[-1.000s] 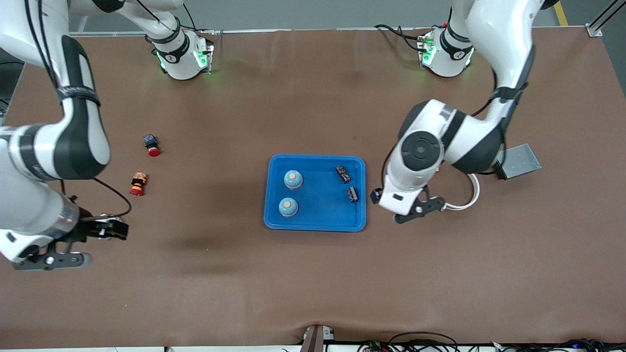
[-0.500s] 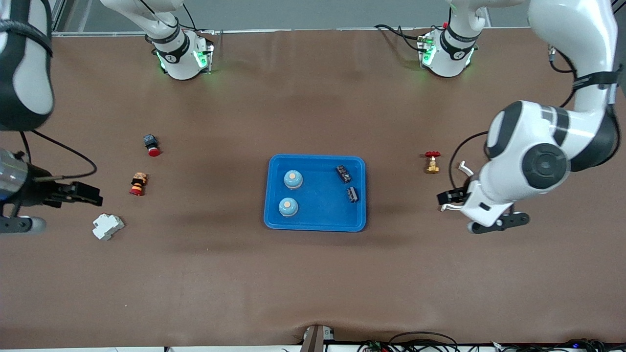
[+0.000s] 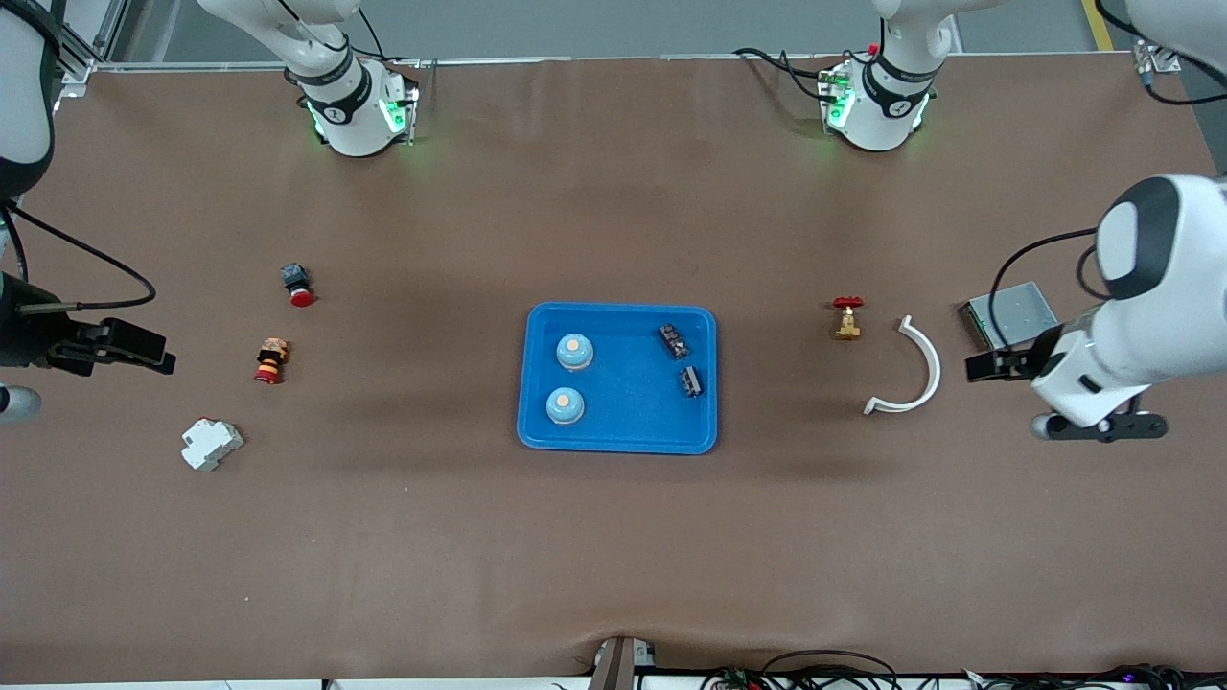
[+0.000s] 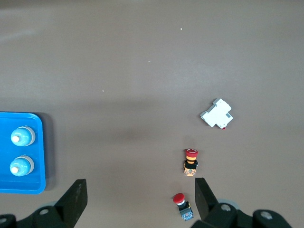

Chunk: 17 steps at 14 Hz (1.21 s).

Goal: Place electrolytic capacitor and blue bell in tray

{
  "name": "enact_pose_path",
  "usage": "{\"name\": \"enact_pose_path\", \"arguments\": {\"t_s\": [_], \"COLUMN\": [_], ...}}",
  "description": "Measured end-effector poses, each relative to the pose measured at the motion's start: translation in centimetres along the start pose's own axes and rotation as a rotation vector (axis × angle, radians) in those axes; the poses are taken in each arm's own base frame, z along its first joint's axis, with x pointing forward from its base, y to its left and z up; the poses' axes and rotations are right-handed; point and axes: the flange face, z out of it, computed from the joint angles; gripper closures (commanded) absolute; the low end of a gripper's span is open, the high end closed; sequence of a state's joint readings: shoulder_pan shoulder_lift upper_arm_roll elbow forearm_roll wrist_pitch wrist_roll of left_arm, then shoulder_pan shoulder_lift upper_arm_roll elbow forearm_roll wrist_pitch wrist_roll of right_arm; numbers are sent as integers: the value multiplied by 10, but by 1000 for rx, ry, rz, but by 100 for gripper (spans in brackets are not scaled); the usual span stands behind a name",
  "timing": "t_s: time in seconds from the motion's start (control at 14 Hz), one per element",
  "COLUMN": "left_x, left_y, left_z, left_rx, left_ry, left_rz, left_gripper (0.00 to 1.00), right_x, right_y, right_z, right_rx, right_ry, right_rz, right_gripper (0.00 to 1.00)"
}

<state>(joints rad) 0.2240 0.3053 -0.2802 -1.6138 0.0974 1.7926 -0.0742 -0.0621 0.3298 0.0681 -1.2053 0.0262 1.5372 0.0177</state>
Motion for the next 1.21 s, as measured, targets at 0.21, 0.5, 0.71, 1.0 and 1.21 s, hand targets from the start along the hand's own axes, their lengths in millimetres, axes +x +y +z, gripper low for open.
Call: {"name": "enact_pose_path", "arguments": {"t_s": [0.21, 0.5, 0.71, 1.0, 1.21], "left_x": [-34, -75, -83, -83, -83], "left_y": [12, 31, 47, 47, 47], "left_z": [-38, -96, -132, -146, -150], "left_rx": [4, 2, 2, -1, -2], "left_ry": [72, 162, 232, 260, 267], "left_rz": [5, -9, 7, 7, 7], "left_gripper": [0, 0, 0, 0, 0], "right_x": [-16, -38, -48, -59, -70], "right_y": [-7, -22, -28, -24, -23], "right_z": [-11, -16, -18, -16, -15], "right_rx": [-3, -9, -14, -16, -18], "right_ry": [1, -12, -16, 4, 6], "right_rz": [11, 22, 26, 35, 37], "right_gripper": [0, 0, 0, 0, 0]}}
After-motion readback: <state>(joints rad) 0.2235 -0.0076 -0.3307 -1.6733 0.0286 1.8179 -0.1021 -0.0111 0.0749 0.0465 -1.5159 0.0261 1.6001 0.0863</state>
